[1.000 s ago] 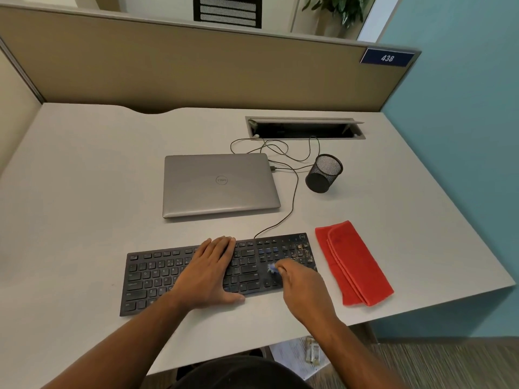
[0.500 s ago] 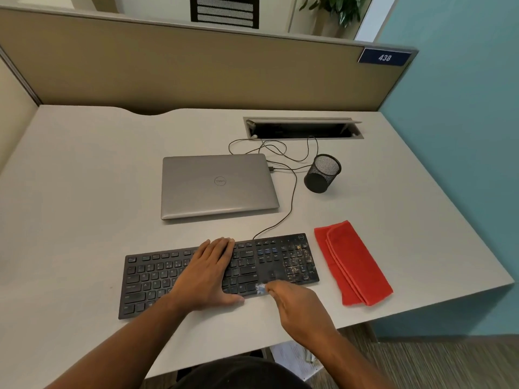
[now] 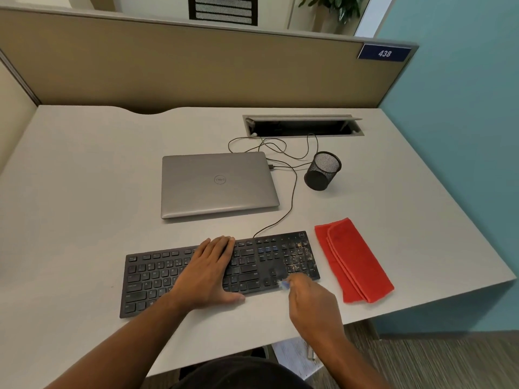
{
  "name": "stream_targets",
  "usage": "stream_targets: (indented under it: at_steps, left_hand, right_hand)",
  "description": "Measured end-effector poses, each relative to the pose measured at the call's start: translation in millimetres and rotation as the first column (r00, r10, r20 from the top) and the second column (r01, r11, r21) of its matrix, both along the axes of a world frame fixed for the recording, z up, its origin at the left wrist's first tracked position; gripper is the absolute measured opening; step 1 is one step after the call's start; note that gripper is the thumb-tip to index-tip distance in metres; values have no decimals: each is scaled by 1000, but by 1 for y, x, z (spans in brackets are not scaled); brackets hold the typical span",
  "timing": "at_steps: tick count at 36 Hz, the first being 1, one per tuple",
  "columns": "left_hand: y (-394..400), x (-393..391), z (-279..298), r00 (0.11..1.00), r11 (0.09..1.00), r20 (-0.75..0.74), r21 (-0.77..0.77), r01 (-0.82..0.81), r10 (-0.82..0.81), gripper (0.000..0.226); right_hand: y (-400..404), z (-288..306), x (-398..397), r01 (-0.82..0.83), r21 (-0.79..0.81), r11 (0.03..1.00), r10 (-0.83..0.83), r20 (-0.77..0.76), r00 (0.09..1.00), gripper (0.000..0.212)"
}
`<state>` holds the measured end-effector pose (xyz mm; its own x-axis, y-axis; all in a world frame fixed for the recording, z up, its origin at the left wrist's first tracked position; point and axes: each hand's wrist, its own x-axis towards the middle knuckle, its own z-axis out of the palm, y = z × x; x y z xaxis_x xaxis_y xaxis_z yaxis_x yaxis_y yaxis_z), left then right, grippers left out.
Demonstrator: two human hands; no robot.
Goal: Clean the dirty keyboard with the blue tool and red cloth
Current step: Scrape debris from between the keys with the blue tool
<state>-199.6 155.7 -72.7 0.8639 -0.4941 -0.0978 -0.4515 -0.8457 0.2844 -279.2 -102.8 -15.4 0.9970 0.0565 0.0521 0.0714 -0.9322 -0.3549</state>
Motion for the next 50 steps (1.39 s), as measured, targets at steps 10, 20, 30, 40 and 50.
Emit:
stream_targets:
  at_steps: [10,20,30,40,50]
  left_hand:
    - [0,0,-1,1000,1000,-7,0,-3,3,137]
    - [0,-1,-1,1000,1000,-4,-12,-1,1,137]
    - [0,-1,1,1000,1000,-14,7,-3,3,137]
    - [-1,-1,3,1000,1000,-4,2,-6,6,136]
    - [-1,-1,3,1000,1000,-17,-6,-7,7,136]
  right_hand:
    - [-11,1,20,44,20,999,-43,-36,998,12]
    - [-18,25,57,87,62,994,-74,-186,980,16]
    - [-17,34,109,35,-17,999,-38,-253,967,14]
    - [-20,39,114,67,-29,997,-72,-292,954,12]
    - [-29,43,119,90,-46,995,-98,-246,964,14]
